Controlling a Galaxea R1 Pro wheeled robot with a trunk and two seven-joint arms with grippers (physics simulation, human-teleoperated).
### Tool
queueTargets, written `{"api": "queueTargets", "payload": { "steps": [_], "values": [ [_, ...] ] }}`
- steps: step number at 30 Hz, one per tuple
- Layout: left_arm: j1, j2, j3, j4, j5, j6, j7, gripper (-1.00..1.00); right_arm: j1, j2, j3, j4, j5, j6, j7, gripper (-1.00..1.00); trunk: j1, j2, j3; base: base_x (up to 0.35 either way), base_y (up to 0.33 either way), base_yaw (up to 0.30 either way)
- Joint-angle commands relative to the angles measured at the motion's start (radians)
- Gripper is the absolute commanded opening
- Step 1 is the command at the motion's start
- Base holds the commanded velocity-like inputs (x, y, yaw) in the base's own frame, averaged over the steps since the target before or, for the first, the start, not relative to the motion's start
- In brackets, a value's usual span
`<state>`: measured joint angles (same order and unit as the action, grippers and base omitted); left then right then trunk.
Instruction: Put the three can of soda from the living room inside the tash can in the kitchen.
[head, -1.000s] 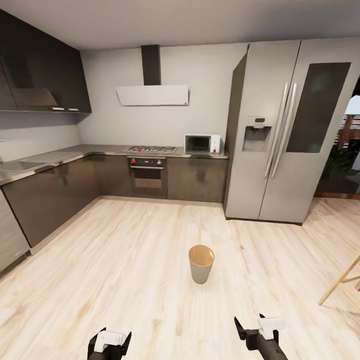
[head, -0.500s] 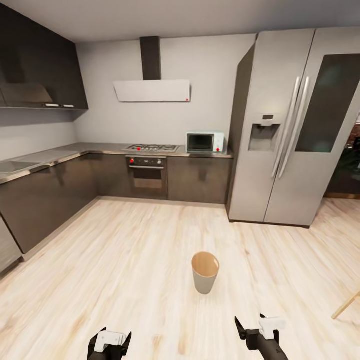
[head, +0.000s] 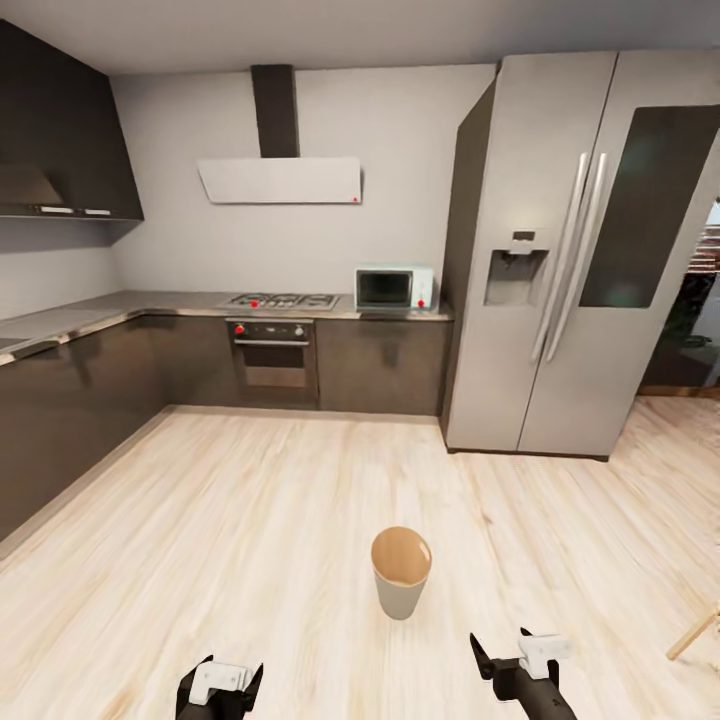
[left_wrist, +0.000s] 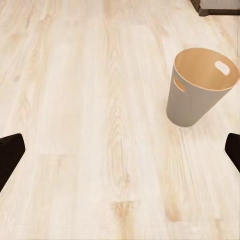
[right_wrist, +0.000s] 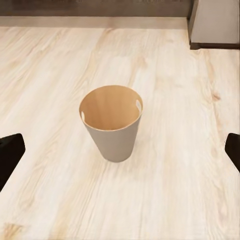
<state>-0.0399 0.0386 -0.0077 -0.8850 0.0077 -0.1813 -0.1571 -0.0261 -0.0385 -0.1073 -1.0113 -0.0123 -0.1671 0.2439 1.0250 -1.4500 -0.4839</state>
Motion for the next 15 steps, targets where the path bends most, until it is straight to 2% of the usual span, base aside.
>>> {"api": "queueTargets", "payload": {
  "steps": [1, 7, 15],
  "values": [
    [0.000, 0.000, 0.000, 0.000, 0.000, 0.000, 0.000, 1.00, 0.000, 0.000, 0.000, 0.000, 0.000, 0.000, 0.000, 1.00, 0.000, 0.000, 0.001, 0.321, 0.000, -0.225],
    [0.000, 0.001, 0.000, 0.000, 0.001, -0.001, 0.000, 1.00, 0.000, 0.000, 0.002, 0.000, 0.000, 0.000, 0.002, 1.00, 0.000, 0.000, 0.003, 0.320, 0.000, -0.168],
    [0.000, 0.000, 0.000, 0.000, 0.001, -0.001, 0.000, 1.00, 0.000, 0.002, 0.006, -0.001, 0.001, 0.000, 0.003, 1.00, 0.000, 0.000, 0.001, 0.305, 0.000, -0.007]
  ]
}}
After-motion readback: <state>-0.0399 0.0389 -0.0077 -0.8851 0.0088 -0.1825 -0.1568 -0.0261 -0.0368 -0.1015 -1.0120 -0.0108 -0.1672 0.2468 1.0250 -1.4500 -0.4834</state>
